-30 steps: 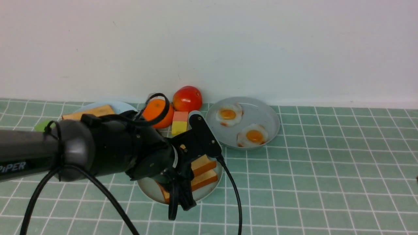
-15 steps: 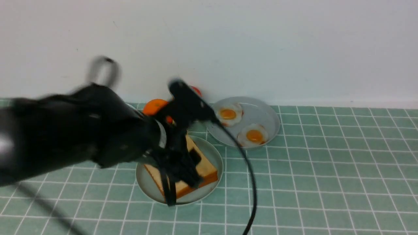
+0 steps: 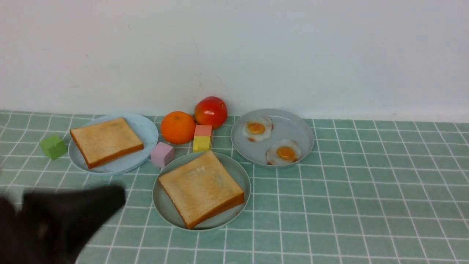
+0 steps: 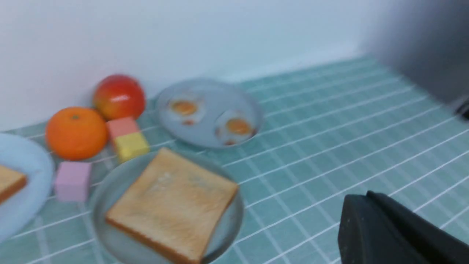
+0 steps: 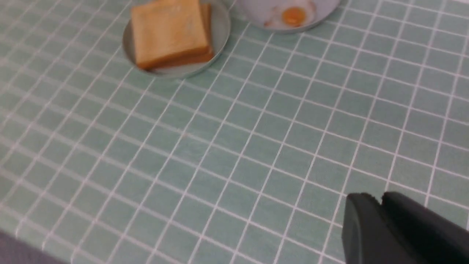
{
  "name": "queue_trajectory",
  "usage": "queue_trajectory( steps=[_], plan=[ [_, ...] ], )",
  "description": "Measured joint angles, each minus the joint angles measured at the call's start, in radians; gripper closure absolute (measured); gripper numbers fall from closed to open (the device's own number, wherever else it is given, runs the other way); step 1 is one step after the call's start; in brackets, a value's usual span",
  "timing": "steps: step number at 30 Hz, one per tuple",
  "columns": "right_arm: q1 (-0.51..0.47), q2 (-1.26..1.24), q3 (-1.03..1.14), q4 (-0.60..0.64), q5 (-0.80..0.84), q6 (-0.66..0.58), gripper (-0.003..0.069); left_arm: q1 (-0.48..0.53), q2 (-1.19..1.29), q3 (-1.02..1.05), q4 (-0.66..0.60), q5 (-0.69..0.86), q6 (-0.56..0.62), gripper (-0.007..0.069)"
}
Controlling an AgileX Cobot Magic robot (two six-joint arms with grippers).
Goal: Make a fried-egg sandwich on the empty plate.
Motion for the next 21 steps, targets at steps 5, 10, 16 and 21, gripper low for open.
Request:
queue_trajectory(
  steps=[5,10,16,21],
  plan=[
    [0.000,-0.123,0.162,-0.034,-0.130,0.198,0.0574,0.000,-0.157,0.236,-0.001,-0.231,-0.005,0.0638],
    [0.000,-0.147,0.346,-0.045,-0.340,0.291,0.0571,0.000,-0.180,0.323,-0.001,-0.282,-0.007,0.0638],
    [0.000,-0.147,0.534,-0.045,-0.664,0.309,0.0562,0.000,-0.180,0.343,-0.001,-0.217,-0.007,0.0638],
    [0.000,-0.147,0.662,-0.045,-0.848,0.310,0.0554,0.000,-0.181,0.343,-0.001,-0.148,-0.007,0.0638]
  ],
)
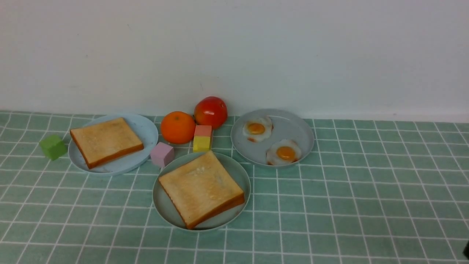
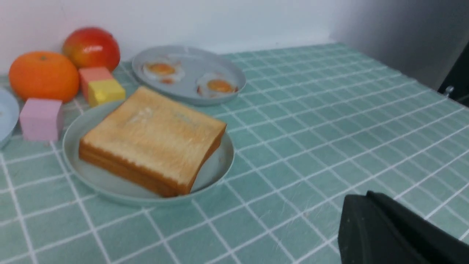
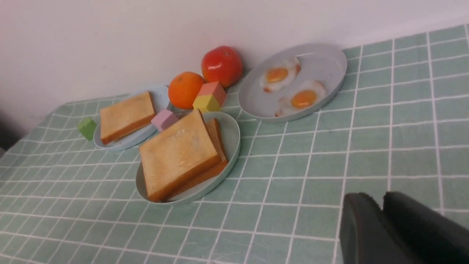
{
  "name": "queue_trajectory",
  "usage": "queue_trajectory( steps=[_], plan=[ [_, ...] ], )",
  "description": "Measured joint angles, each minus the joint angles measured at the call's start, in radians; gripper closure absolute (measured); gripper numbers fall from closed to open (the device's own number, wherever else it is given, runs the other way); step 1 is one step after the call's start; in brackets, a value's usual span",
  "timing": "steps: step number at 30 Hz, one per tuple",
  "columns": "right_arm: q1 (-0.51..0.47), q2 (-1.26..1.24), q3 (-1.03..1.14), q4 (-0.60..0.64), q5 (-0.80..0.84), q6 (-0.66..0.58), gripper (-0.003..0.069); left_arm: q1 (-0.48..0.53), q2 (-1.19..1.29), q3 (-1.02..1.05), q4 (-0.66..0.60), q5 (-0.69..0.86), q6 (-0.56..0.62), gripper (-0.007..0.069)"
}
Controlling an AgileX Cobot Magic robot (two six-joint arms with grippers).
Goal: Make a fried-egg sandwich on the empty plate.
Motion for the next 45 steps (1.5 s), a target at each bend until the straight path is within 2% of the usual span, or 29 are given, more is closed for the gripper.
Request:
queue_trajectory(
  steps=[7,9,11,15,18,20,24,30,33,45],
  plan=[
    [0.000,0.000,0.125,-0.008,-0.025,0.001,0.0546,0.000,0.000,0.000,0.000,0.052,0.000,0.0638],
    [-0.019,-0.008,0.148,-0.060,-0.006,0.001,0.0545,0.000,0.000,0.000,0.000,0.052,0.000,0.0638],
    [-0.063,-0.029,0.162,-0.090,0.019,0.001,0.0545,0.000,0.000,0.000,0.000,0.052,0.000,0.0638],
    [-0.251,-0.125,0.197,-0.093,0.056,-0.021,0.0585,0.000,0.000,0.000,0.000,0.052,0.000,0.0638],
    [-0.337,-0.220,0.230,-0.052,0.057,-0.106,0.0655,0.000,0.000,0.000,0.000,0.052,0.000,0.0637],
    [-0.375,-0.243,0.258,-0.014,0.054,-0.187,0.0673,0.000,0.000,0.000,0.000,0.052,0.000,0.0637],
    [-0.381,-0.245,0.264,0.051,0.024,-0.277,0.0674,0.000,0.000,0.001,0.000,0.052,0.000,0.0636],
    [-0.381,-0.246,0.272,0.113,-0.008,-0.507,0.0674,0.000,0.001,0.001,0.000,0.052,0.000,0.0629],
    [-0.379,-0.246,0.271,0.104,-0.010,-0.528,0.0674,0.000,0.002,0.001,0.000,0.052,0.000,0.0627],
    [-0.379,-0.246,0.268,0.068,0.019,-0.471,0.0673,0.000,0.002,0.002,-0.001,0.052,0.000,0.0618]
  ],
)
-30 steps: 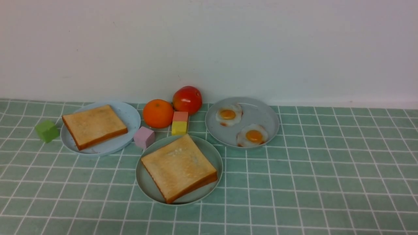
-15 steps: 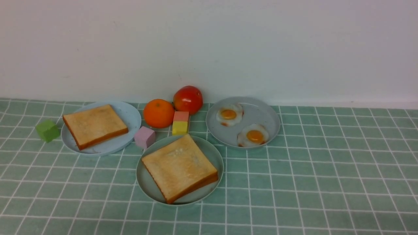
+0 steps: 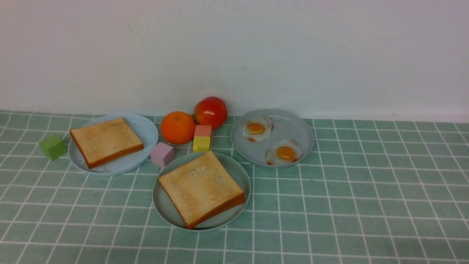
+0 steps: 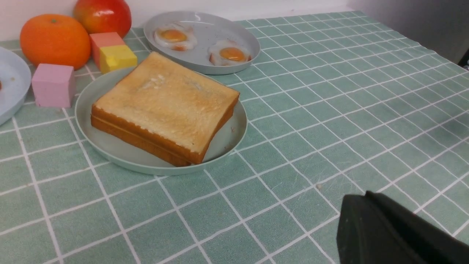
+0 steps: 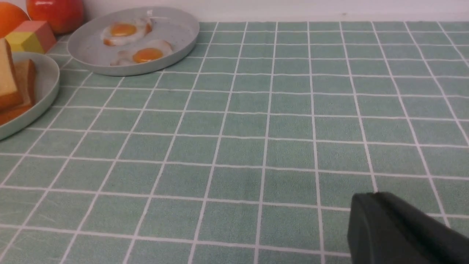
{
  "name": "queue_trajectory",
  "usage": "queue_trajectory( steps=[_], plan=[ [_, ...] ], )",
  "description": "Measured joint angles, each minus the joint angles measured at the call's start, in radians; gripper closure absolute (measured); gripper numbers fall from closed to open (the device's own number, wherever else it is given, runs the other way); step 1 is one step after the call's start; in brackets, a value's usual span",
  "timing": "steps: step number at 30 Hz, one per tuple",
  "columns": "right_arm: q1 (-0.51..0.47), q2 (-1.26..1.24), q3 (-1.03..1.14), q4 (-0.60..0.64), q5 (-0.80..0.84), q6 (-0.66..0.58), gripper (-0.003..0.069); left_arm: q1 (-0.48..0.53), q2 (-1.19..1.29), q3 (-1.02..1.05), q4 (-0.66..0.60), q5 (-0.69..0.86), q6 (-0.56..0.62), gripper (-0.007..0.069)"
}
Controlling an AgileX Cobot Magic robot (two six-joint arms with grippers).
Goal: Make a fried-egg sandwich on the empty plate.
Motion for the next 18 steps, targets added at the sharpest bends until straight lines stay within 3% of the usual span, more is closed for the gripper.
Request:
queue_trajectory(
  steps=[18],
  plan=[
    [0.000,0.000,-0.001,0.000,0.005,0.001,0.0659,0.000,0.000,0.000,0.000,0.000,0.000,0.0601]
  ],
)
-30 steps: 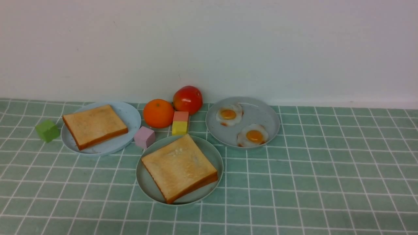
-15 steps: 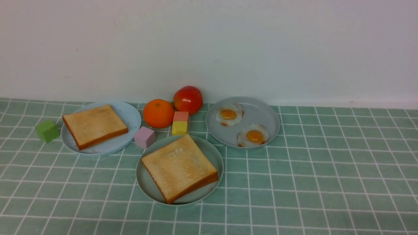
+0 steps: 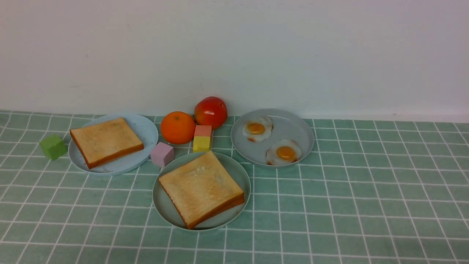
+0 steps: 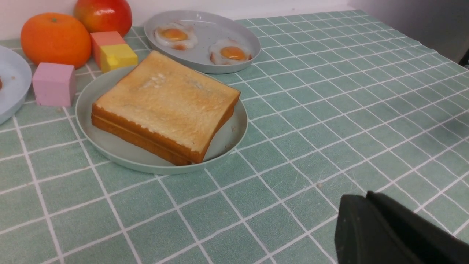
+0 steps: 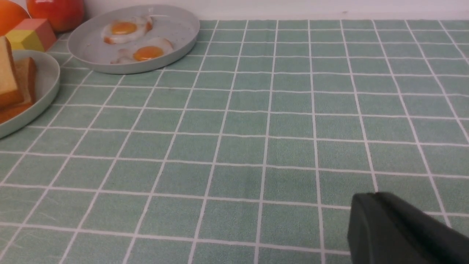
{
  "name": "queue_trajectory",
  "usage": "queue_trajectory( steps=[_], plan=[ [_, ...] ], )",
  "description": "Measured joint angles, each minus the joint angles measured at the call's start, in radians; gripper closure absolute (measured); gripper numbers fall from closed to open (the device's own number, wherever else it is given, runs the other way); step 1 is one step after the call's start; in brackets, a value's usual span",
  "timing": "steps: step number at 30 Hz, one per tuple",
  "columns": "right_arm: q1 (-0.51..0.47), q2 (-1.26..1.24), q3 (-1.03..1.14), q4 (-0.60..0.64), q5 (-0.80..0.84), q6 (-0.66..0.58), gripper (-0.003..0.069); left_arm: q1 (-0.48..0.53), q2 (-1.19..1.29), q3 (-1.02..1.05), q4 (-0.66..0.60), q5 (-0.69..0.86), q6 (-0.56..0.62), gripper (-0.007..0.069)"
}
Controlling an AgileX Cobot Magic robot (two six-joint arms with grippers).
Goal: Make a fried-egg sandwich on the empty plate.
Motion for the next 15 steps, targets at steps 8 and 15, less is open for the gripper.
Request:
queue_trajectory(
  steps=[8,15],
  plan=[
    [0.000,0.000,0.000,0.000,0.001,-0.001,0.0655,0.067,-0.058,0.045,-0.082,0.000,0.022,0.0626],
    [0.000,0.000,0.000,0.000,0.001,-0.002,0.0648,0.440,-0.283,0.045,-0.206,0.041,0.135,0.0638]
  ],
)
